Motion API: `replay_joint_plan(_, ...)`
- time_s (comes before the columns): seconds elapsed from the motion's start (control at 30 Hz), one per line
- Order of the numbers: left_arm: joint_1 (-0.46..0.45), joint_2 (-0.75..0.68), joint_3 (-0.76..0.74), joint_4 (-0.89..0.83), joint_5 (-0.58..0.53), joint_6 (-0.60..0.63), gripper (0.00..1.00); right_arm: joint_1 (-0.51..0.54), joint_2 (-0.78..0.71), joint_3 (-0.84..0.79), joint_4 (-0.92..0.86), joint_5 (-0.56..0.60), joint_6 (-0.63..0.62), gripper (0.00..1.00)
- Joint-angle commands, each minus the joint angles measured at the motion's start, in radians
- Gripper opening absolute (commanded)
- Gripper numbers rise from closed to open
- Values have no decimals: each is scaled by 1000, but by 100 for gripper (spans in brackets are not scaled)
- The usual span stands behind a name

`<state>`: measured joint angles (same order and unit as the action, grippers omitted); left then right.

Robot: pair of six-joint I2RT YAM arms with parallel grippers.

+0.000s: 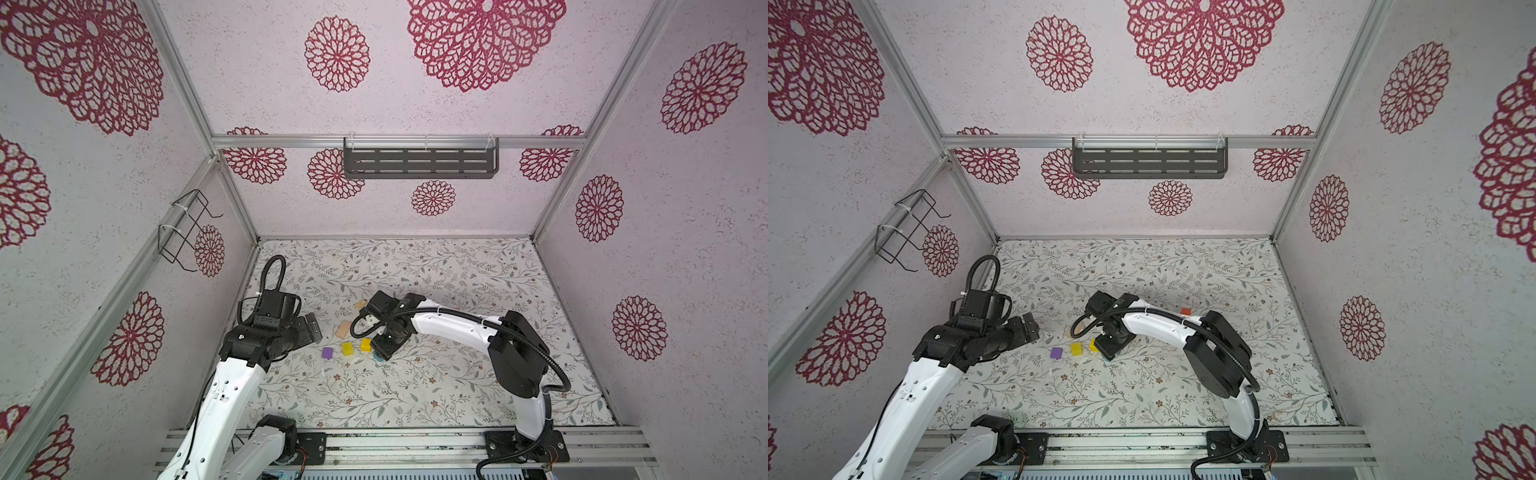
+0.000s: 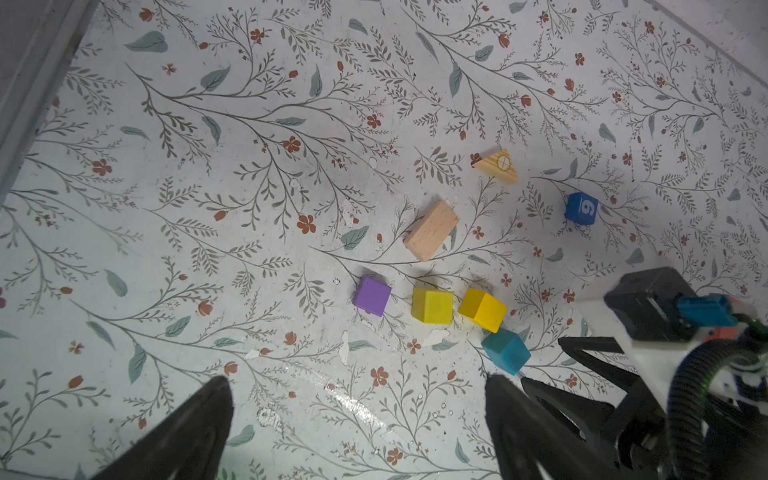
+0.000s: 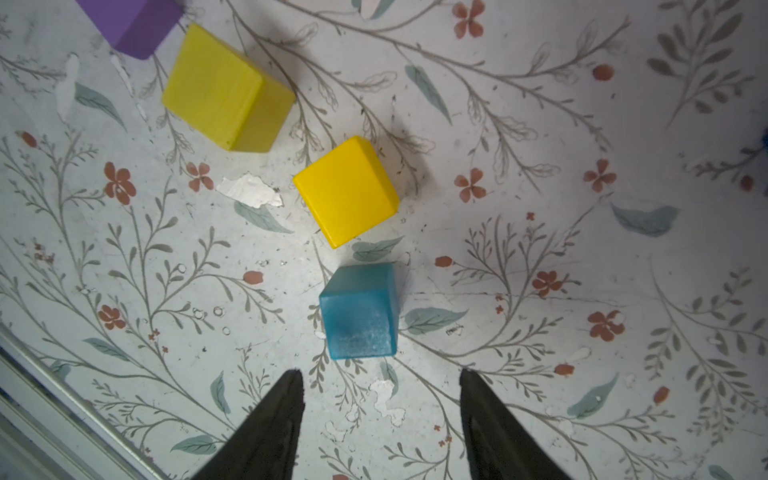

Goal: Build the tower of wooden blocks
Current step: 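Raise the right gripper and move it toward the teal cube, then lower the right gripper and grasp the teal cube, then lift the teal cube and carry it above the stack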

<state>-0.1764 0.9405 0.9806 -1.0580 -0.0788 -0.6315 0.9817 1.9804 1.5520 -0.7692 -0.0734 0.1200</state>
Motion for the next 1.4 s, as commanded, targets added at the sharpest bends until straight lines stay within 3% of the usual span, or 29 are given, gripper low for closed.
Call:
replay_joint_plan(0.0, 21, -7, -8, 25, 33, 16, 97, 11, 13, 25, -32, 31, -17, 64)
replay_joint_plan(0.53, 38, -3, -16, 34, 54, 21, 97, 34, 57, 53, -22, 41, -20, 63)
replay_joint_plan(1.37, 64, -2, -23, 53, 89, 33, 97, 31, 51, 87, -41, 90, 54, 36)
